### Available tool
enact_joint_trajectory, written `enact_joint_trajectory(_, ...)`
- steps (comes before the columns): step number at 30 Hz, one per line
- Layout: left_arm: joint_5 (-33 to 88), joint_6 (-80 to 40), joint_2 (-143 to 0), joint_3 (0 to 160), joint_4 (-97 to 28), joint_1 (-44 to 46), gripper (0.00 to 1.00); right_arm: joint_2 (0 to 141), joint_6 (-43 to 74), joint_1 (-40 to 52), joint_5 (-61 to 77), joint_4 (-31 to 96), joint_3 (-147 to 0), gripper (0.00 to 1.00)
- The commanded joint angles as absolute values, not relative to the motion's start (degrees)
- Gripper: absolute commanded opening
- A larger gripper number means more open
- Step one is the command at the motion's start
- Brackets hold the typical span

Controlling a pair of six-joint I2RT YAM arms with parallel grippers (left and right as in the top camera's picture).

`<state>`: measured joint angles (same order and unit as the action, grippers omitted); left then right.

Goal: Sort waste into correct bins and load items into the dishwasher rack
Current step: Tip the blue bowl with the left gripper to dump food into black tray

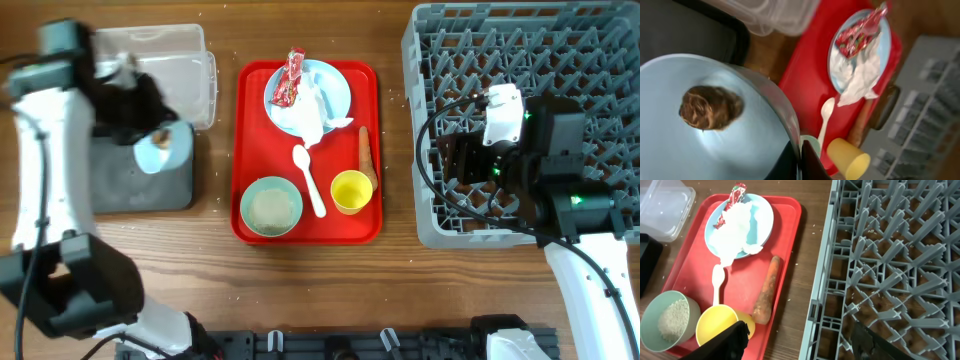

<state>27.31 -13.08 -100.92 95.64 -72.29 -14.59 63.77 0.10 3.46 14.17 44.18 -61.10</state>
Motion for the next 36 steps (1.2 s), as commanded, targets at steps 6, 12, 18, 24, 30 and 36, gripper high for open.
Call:
enact_joint_trajectory(6,60.05,-0.34,-100.22,84.66,-63.44,-37.8,0.04,64.18,0.01,3.7,15.09,47.55,-62.22,0.69)
enact_joint_trajectory(12,78.87,5.87,-105.65,76.58,-59.53,-49.78,0.04,64.18,0.16,3.7,15.11,47.62,-62.22,0.68)
enact_joint_trajectory(18,88.31,7.11,-116.36,76.01,-57.49,-54.89,0.04,64.18,0.14,3.7,15.09,47.62,-62.22,0.69)
enact_joint_trajectory(24,90.35,2.15,-118.3,76.14,-53.69,-54.92,0.04,64.18,0.01,3.7,15.07,47.59,-62.22,0.69)
enact_joint_trajectory(30,89.69,2.15,-115.2,78.78,-55.07,-53.23,0.04,64.18,0.05,3.7,15.09,47.46,-62.22,0.69)
enact_joint_trajectory(36,69.41,-0.73,-100.47,82.54,-54.96,-43.4,0.04,64.18,0.14,3.7,15.11,47.42,-62.22,0.69)
